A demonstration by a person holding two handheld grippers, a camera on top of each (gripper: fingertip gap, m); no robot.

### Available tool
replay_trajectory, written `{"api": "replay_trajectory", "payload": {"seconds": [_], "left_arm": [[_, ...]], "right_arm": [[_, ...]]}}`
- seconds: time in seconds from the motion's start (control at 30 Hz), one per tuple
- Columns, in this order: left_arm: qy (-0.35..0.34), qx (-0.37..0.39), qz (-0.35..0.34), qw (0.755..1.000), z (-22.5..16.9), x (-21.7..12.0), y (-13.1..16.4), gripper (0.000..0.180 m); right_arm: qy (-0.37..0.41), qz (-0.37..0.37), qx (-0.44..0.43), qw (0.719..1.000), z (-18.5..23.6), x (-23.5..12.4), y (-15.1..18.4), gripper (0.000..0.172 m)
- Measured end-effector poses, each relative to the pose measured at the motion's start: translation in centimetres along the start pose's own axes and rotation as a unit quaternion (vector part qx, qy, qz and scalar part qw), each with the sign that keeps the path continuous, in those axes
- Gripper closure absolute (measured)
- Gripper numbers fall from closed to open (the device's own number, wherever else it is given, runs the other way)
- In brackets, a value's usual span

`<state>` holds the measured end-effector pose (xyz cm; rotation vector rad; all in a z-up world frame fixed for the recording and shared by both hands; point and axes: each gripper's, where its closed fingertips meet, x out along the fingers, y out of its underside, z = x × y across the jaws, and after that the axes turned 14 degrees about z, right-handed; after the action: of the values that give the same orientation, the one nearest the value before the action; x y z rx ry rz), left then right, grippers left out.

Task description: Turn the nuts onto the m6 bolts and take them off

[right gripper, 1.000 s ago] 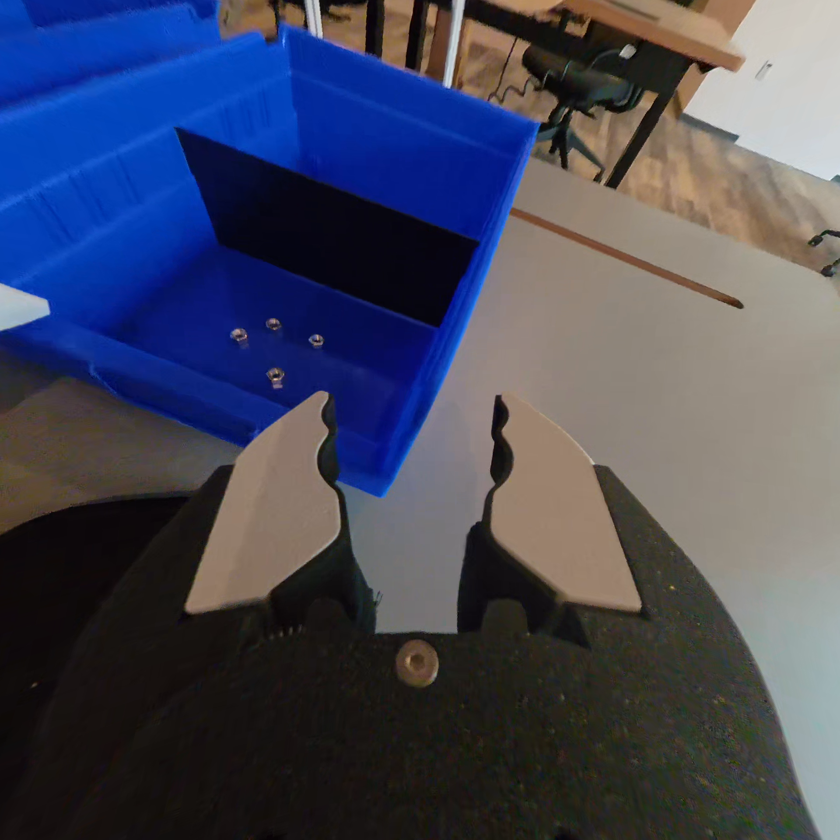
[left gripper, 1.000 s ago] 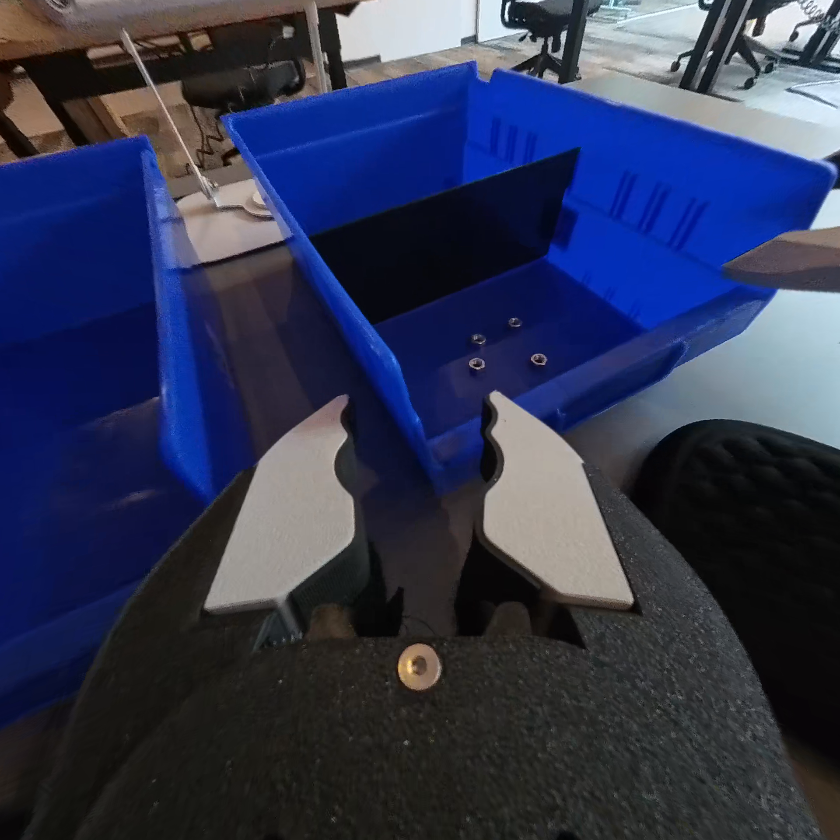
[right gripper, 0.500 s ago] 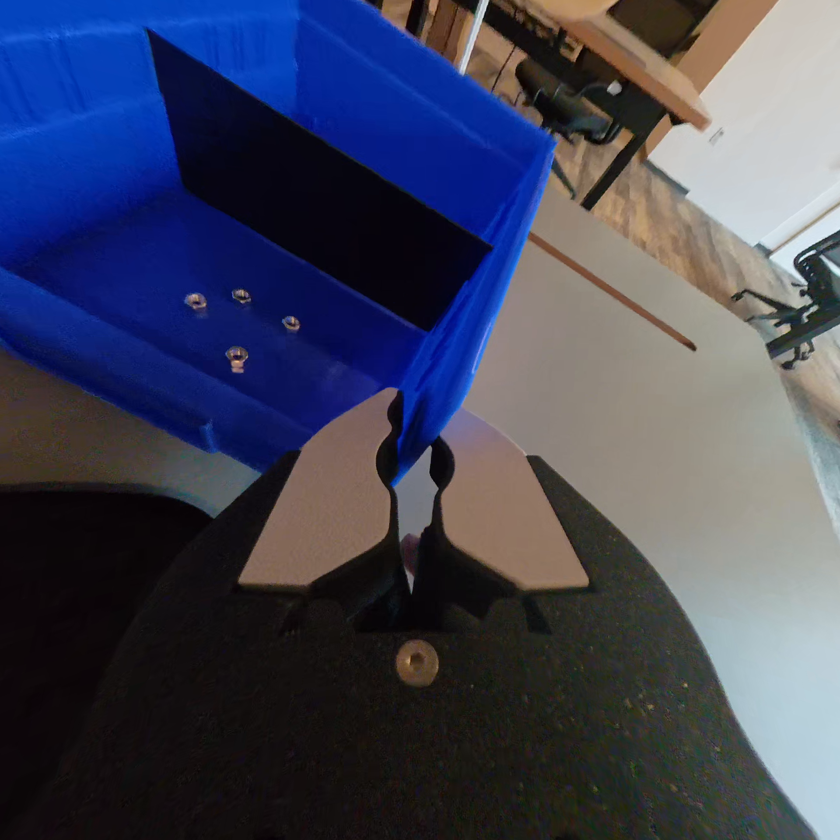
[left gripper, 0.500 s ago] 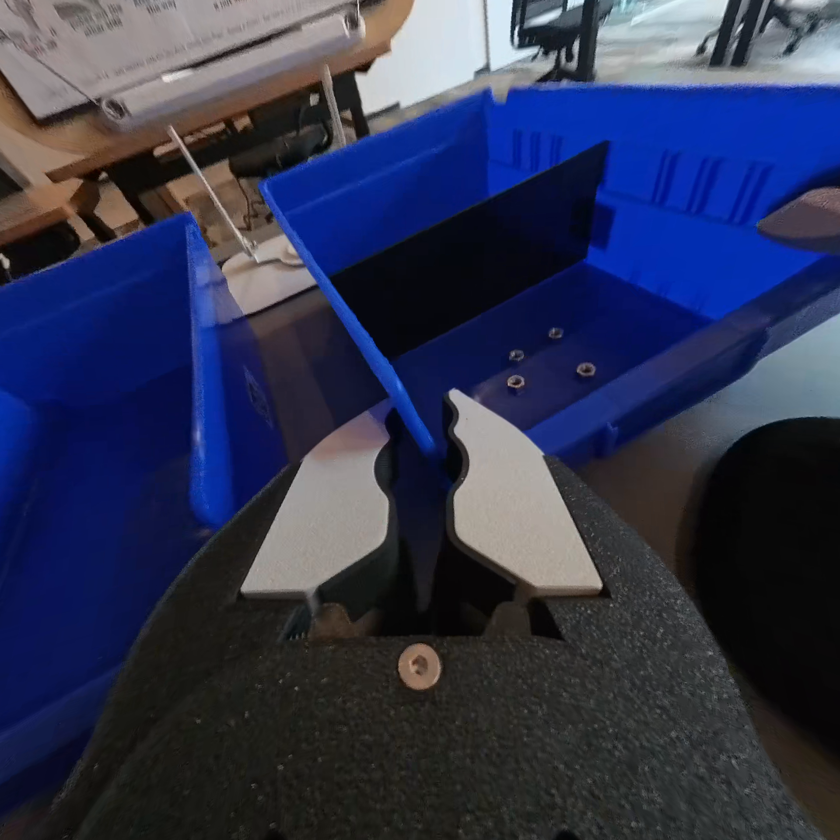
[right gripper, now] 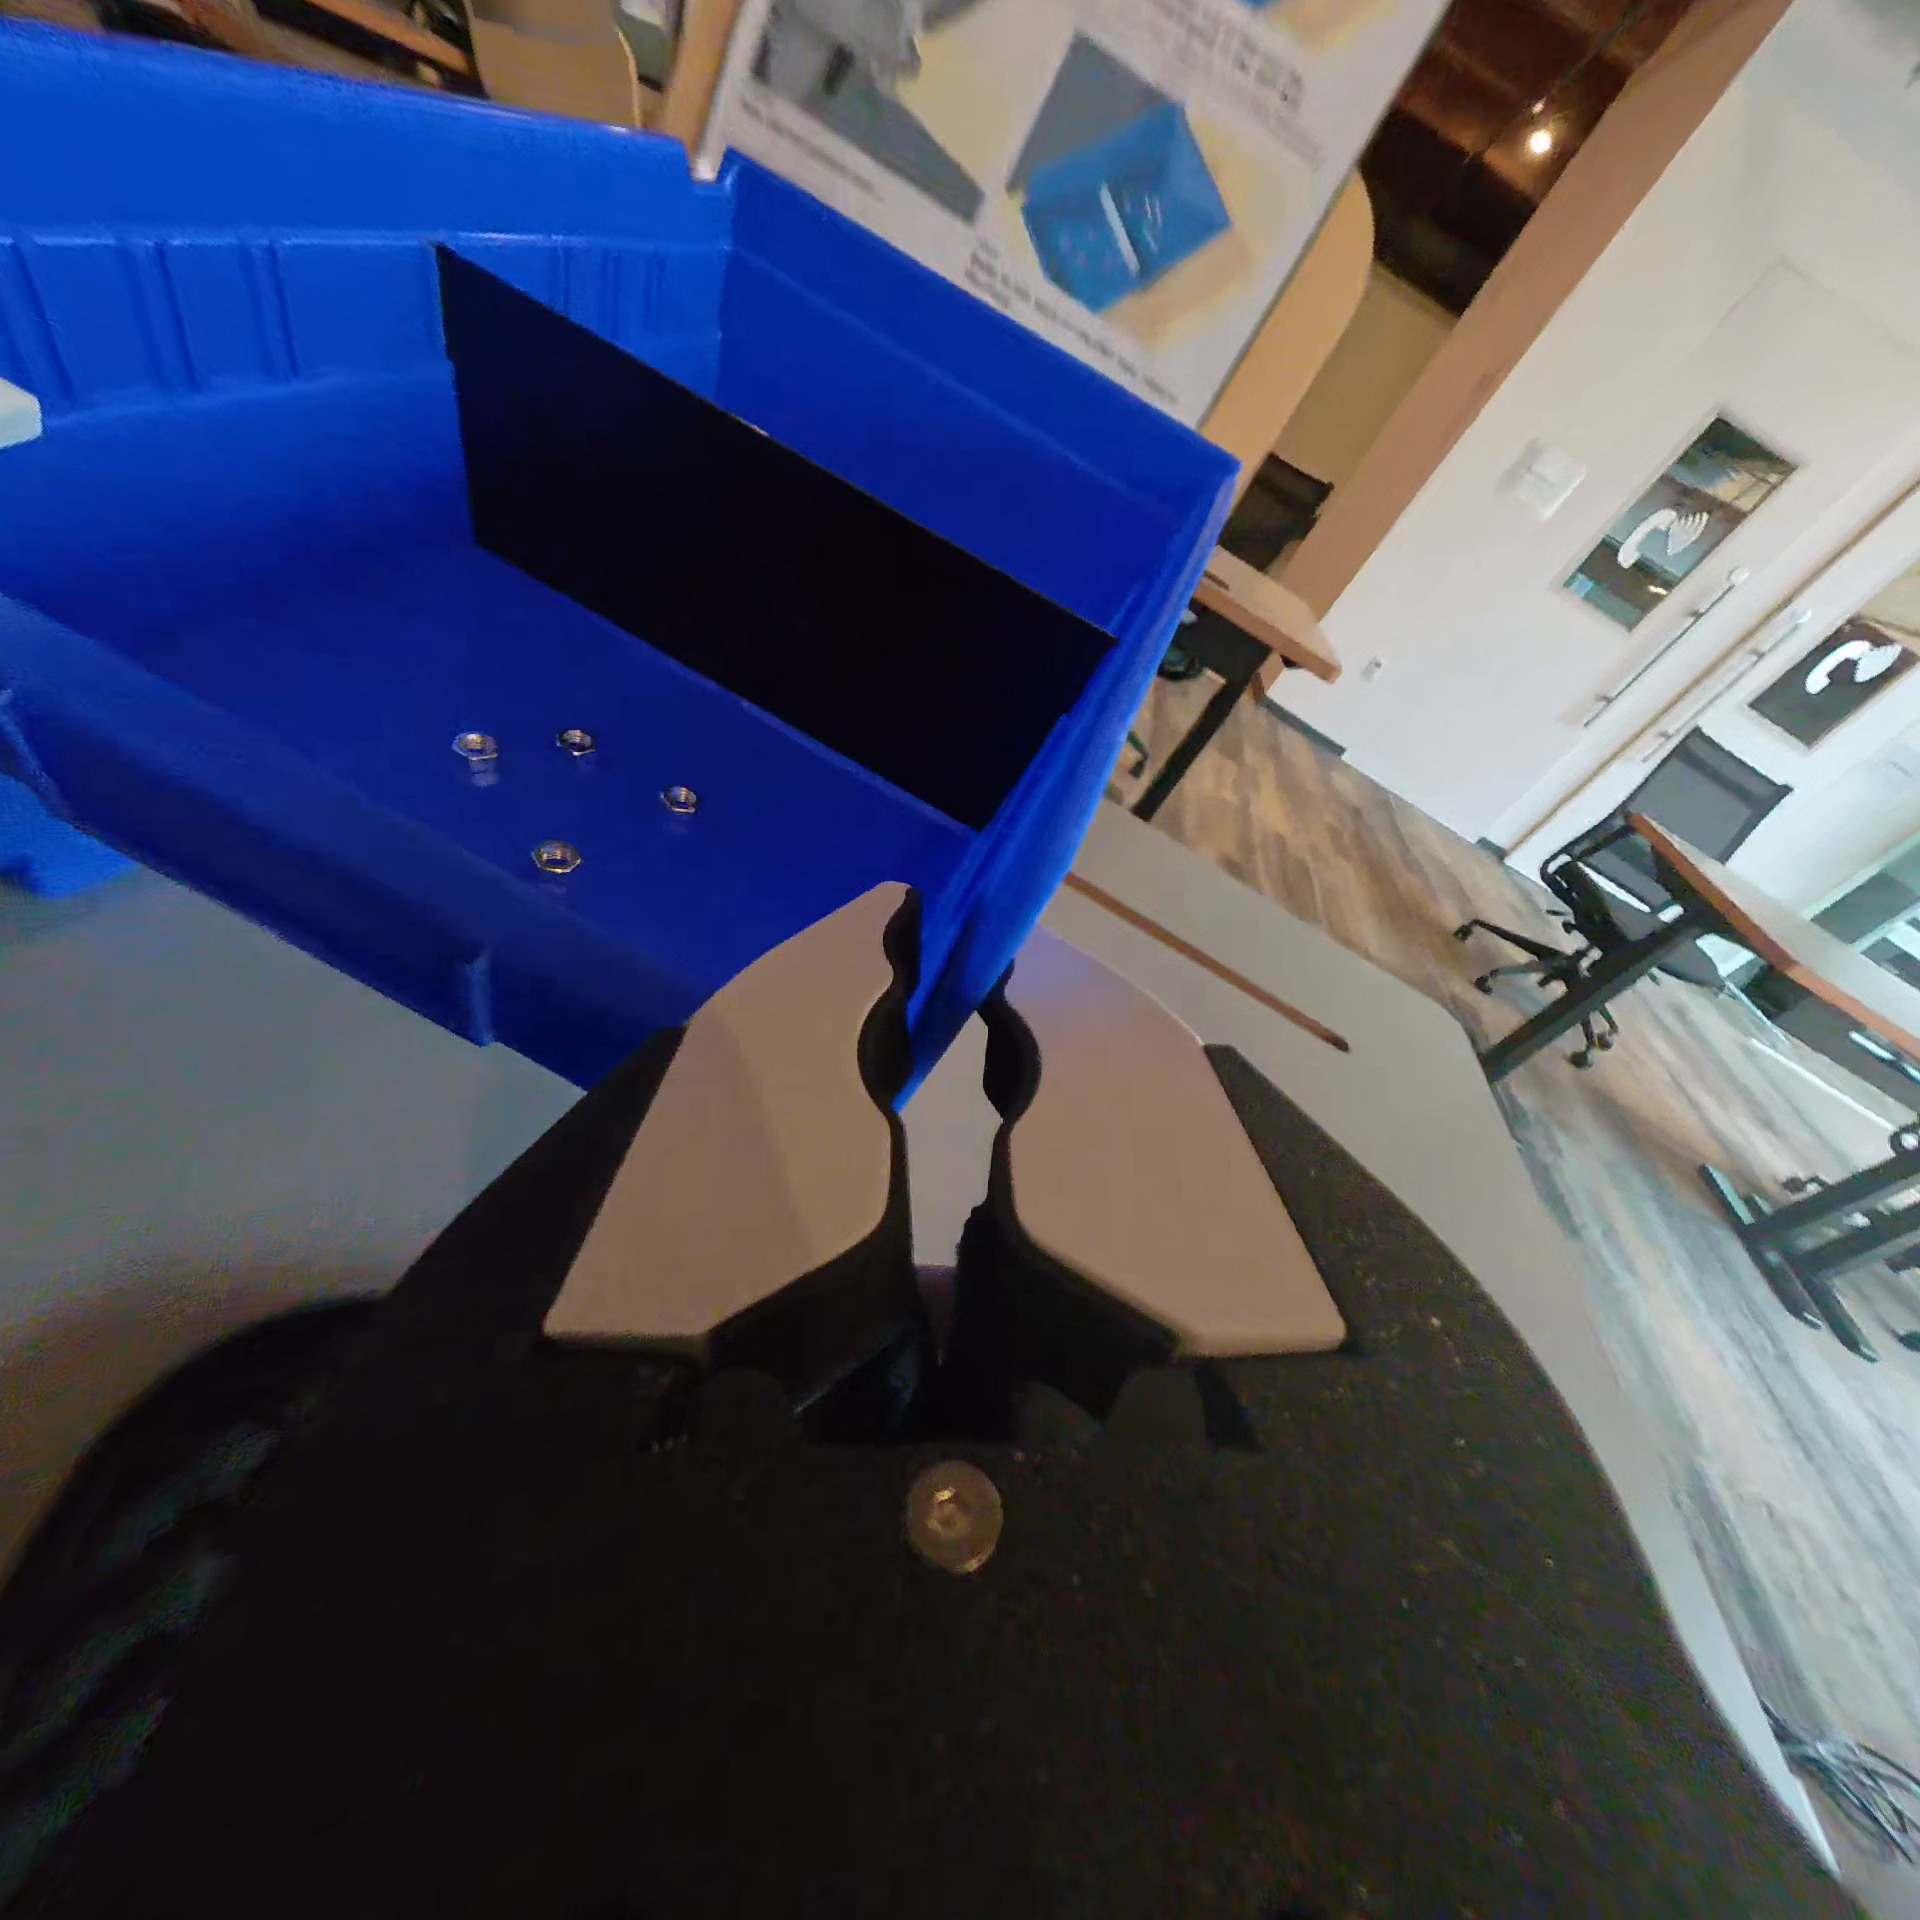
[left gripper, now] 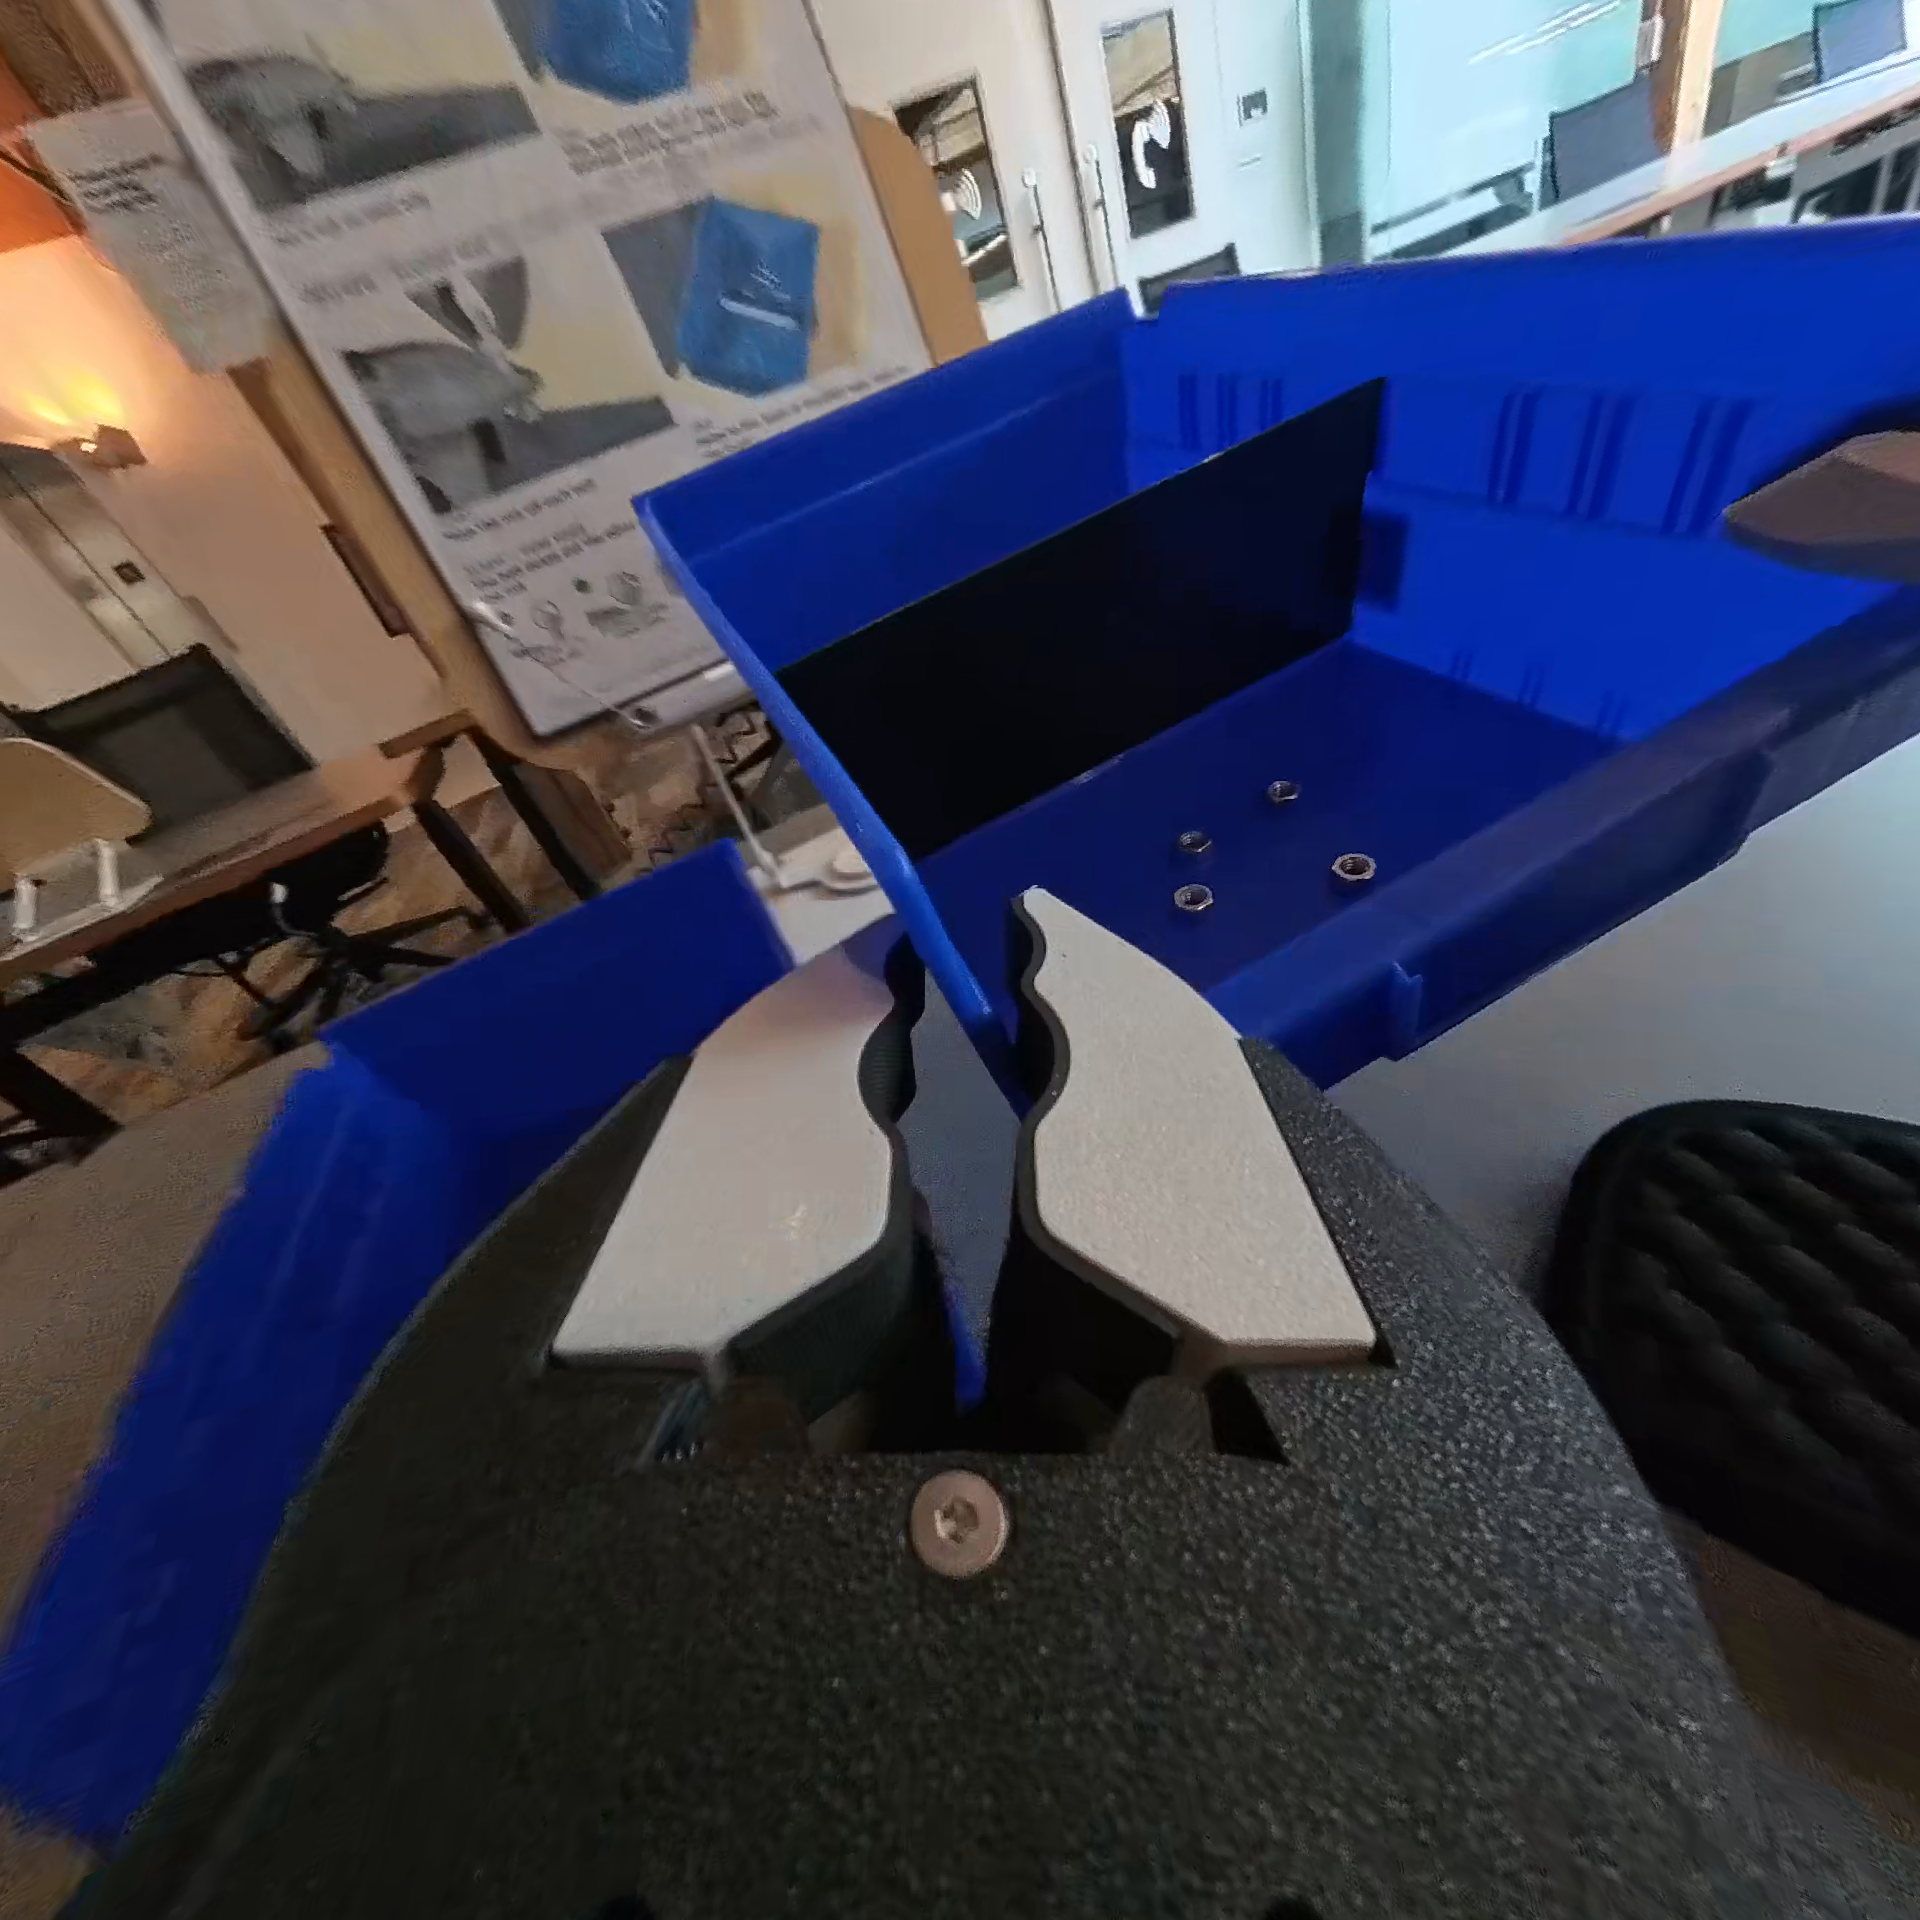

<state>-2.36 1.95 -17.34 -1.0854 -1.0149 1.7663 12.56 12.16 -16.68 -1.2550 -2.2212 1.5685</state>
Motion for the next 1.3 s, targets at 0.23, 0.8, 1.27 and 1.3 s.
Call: {"api": "replay_trajectory", "payload": {"seconds": [0.23, 0.8, 1.27, 1.3], "left_arm": [[-0.084, 0.014, 0.014, 0.996, 9.1, -6.5, 0.0, 0.165], [-0.311, -0.050, 0.097, 0.944, 29.2, -22.7, 13.8, 0.165], [-0.305, -0.130, 0.132, 0.934, 34.8, -22.7, 25.7, 0.174], [-0.302, -0.133, 0.132, 0.935, 35.2, -22.4, 26.2, 0.174]], "right_arm": [[-0.065, -0.061, -0.009, 0.996, 6.9, 0.6, -9.0, 0.166], [-0.273, -0.163, -0.049, 0.947, 35.1, 3.7, -21.8, 0.164], [-0.285, -0.070, -0.113, 0.949, 46.3, 6.5, -17.5, 0.160], [-0.286, -0.064, -0.118, 0.949, 46.7, 6.7, -17.2, 0.159]]}}
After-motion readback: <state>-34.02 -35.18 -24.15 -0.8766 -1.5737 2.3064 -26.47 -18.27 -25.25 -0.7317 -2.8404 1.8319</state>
